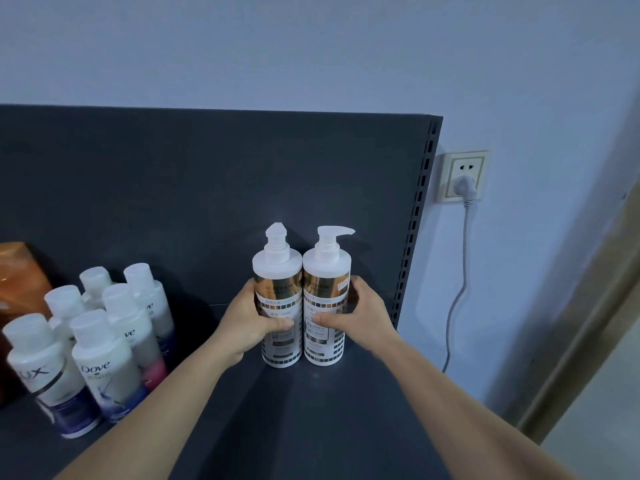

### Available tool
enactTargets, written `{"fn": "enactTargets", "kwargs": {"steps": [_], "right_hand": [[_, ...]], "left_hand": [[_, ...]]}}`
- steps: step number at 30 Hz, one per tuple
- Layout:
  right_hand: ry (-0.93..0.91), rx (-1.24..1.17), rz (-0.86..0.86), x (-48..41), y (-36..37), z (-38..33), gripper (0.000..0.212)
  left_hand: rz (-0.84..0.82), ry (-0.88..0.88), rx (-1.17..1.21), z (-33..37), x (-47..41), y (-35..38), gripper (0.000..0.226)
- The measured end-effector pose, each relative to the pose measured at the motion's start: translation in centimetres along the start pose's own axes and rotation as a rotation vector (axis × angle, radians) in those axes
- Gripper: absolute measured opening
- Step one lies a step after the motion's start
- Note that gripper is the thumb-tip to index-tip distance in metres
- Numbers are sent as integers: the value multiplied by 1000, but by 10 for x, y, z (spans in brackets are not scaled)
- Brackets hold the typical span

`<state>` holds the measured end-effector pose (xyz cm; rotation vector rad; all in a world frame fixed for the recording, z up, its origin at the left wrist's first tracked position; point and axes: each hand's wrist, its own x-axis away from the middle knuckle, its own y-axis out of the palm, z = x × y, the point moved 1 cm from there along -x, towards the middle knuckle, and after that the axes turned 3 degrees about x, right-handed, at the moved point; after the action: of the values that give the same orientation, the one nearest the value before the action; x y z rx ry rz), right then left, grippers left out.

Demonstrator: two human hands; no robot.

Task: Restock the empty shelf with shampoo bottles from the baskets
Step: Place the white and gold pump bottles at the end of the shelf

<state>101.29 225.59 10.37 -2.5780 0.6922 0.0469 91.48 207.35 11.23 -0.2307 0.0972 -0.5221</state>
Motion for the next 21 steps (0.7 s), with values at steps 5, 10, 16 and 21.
{"fn": "enactTargets", "kwargs": {"steps": [5, 10, 16, 21], "right_hand": [[-11, -8, -28, -5, 15, -5, 67], [-30, -10, -46, -7, 28, -9, 66], [-55, -20, -66, -9, 42, -13, 63], [-82, 3, -62, -9, 49, -11, 61]], "left_hand": [[35, 2, -38, -1, 2, -15, 74], [59, -19, -30, -6, 3, -30, 80], [79, -33, -43, -12, 2, -44, 83], [73, -43, -96, -13, 4, -49, 83]]}}
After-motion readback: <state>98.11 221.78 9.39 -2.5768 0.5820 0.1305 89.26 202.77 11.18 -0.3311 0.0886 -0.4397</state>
